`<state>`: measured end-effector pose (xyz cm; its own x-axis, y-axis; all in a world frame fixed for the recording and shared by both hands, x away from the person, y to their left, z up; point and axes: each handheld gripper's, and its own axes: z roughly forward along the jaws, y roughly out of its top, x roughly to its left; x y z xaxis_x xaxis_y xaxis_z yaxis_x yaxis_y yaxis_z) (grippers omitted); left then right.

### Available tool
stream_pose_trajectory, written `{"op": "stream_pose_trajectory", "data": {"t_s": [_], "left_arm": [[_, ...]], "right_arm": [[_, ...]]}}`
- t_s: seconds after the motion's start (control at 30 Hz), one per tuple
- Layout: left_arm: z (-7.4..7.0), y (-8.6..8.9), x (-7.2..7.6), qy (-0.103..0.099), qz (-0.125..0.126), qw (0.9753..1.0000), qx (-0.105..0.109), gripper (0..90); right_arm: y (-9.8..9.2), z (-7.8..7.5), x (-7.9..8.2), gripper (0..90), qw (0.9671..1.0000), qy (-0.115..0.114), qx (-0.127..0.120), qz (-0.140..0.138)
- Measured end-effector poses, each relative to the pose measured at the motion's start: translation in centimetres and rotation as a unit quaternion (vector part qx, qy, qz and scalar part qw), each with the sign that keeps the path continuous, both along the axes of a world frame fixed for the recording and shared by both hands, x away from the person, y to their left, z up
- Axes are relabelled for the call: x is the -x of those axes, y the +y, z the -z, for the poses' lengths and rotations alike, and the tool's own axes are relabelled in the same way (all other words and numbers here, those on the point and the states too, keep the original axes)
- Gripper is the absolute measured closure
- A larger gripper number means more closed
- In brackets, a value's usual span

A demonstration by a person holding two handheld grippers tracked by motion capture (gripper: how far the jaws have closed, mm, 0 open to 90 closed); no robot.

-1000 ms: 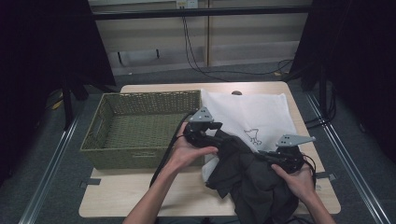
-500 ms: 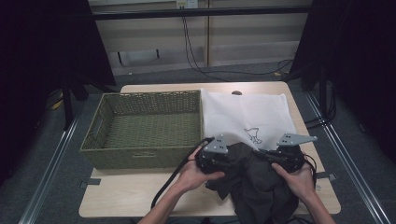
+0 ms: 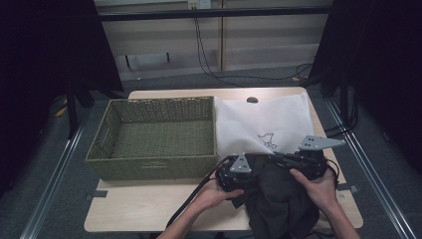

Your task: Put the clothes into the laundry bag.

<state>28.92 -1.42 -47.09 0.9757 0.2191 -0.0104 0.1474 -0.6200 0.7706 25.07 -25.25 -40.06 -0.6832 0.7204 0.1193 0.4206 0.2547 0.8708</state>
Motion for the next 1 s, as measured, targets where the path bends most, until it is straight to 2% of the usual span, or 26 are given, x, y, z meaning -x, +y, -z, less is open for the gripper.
{"op": "stream_pose_trajectory", "data": {"t_s": [0.03,0.07,0.1,0.13,0.17,0.2,0.27,0.33,0.5,0.6,0.63,0.67,0.73,0.77,0.8,0.87,0.9,0.97,1.0], "left_arm": [[0.1,-0.1,0.0,0.005,-0.006,0.9999,0.008,81.0],[0.1,0.0,0.0,-0.002,-0.013,0.9999,-0.001,81.2],[0.4,0.0,0.0,0.000,-0.021,0.9997,0.012,81.3],[0.4,0.1,-0.1,0.003,-0.025,0.9996,0.014,81.3],[0.6,0.3,-0.1,0.010,-0.031,0.9990,0.030,81.4],[0.7,0.4,0.0,0.011,-0.036,0.9987,0.033,81.3],[0.8,0.5,-0.1,0.013,-0.038,0.9985,0.037,81.3],[0.8,0.7,-0.2,0.030,-0.048,0.9972,0.048,81.2],[0.5,1.3,-0.4,0.043,-0.043,0.9960,0.067,80.0],[0.0,2.2,-0.3,0.055,-0.035,0.9925,0.104,72.6],[-0.4,2.6,0.0,0.054,-0.034,0.9921,0.108,70.3],[-0.8,3.0,0.4,0.052,-0.025,0.9912,0.119,68.5],[-1.8,3.8,1.4,0.055,-0.005,0.9869,0.152,66.7],[-2.4,4.0,2.0,0.054,0.007,0.9852,0.162,65.8],[-2.8,4.1,2.6,0.052,0.024,0.9846,0.165,65.8],[-3.1,3.3,3.9,0.049,0.055,0.9845,0.159,63.9],[-3.2,2.8,4.5,0.042,0.069,0.9866,0.142,61.5],[-2.7,1.5,5.3,0.055,0.096,0.9839,0.140,54.0],[-2.4,1.0,5.5,0.058,0.109,0.9837,0.131,50.6]], "right_arm": [[0.2,-0.5,0.2,89.1,0.9999,-0.005,-0.007,-0.006],[0.4,-1.1,0.5,89.1,0.9998,-0.010,-0.015,-0.012],[0.6,-1.5,0.7,89.1,0.9997,-0.015,-0.013,-0.016],[0.9,-1.8,1.0,89.1,0.9996,-0.016,-0.010,-0.021],[1.2,-1.9,1.3,89.1,0.9995,-0.016,-0.006,-0.025],[1.4,-1.8,1.7,89.1,0.9995,-0.012,0.001,-0.030],[1.3,-1.2,2.2,89.1,0.9993,-0.004,0.005,-0.036],[1.1,-0.1,2.7,89.1,0.9994,0.011,0.008,-0.033],[0.2,2.2,3.0,89.1,0.9989,0.035,0.011,-0.028],[-0.1,2.6,2.6,89.1,0.9990,0.038,0.004,-0.023],[-0.1,2.8,2.5,89.1,0.9989,0.039,0.008,-0.023],[-0.1,2.9,2.4,89.1,0.9990,0.039,0.009,-0.022],[-0.3,3.0,2.3,89.1,0.9989,0.041,0.004,-0.020],[-0.3,3.0,2.1,89.1,0.9990,0.041,0.002,-0.019],[-0.4,3.1,2.1,89.1,0.9989,0.042,-0.001,-0.019],[-0.3,3.2,2.0,89.1,0.9989,0.043,-0.001,-0.019],[-0.3,3.2,1.9,89.0,0.9989,0.042,0.000,-0.019],[-0.3,3.1,1.9,89.1,0.9990,0.041,0.000,-0.019],[-0.3,3.1,1.9,89.1,0.9990,0.042,0.000,-0.019]]}}
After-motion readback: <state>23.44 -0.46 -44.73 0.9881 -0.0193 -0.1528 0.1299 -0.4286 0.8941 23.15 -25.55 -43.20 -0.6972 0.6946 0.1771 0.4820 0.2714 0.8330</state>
